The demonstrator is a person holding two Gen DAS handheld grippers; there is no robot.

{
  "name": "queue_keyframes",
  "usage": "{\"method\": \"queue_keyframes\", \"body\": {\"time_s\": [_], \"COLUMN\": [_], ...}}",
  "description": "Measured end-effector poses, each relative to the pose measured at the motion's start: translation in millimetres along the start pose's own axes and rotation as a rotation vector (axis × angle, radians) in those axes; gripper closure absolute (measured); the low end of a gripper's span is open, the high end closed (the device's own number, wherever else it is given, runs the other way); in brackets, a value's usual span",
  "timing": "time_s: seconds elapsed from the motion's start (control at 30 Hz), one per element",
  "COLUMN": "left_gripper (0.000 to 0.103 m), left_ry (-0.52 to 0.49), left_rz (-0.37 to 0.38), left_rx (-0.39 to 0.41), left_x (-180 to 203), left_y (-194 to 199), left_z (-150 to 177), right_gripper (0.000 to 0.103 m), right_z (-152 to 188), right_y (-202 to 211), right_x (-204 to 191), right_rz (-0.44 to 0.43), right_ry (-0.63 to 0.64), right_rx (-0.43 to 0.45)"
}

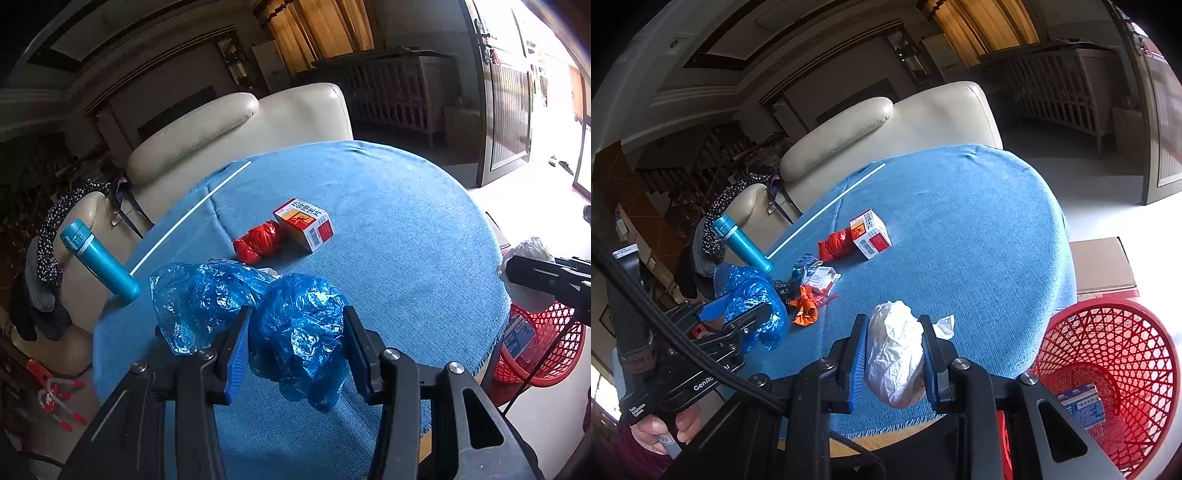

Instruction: Collect trash

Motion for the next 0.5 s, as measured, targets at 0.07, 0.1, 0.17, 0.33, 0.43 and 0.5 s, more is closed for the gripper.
{"method": "queue_keyframes", "body": {"time_s": [0.07, 0.1, 0.17, 0.33, 0.43, 0.5], "left_gripper": [0.054, 0.054, 0.054, 0.054, 0.054, 0.054], "left_ry": [0.0, -0.001, -0.005, -0.012, -0.014, -0.021], "left_rz": [0.004, 0.004, 0.005, 0.009, 0.015, 0.015], "left_rx": [-0.001, -0.001, 0.0, 0.002, 0.003, 0.005], "left_x": [0.6, 1.3, 2.2, 6.2, 9.5, 11.7], "left_y": [-0.1, -0.3, -0.5, 0.2, 0.6, 1.9], "left_z": [0.0, 0.0, 0.1, 0.0, -0.6, -1.0], "right_gripper": [0.075, 0.075, 0.075, 0.075, 0.075, 0.075], "right_z": [0.0, -0.3, -0.5, -0.4, -0.2, -0.2], "right_y": [-0.1, -0.1, -0.2, 0.1, 1.7, 2.2], "right_x": [0.4, 0.2, 1.3, 3.8, 5.2, 6.2], "right_rz": [-0.002, -0.002, 0.0, 0.002, 0.004, 0.004], "right_ry": [-0.003, -0.004, -0.005, -0.011, -0.012, -0.015], "right_rx": [0.0, 0.0, 0.002, 0.002, 0.004, 0.005]}}
Point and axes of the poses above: each gripper's, at about its wrist camera, not at the fingertips, and y roughly against the way its jaws point, x to its right, z to its underside, the point moved 6 cm from there along -y, roughly the way its jaws point, and after that the axes turned 15 degrees about x, right-handed, at the moved point
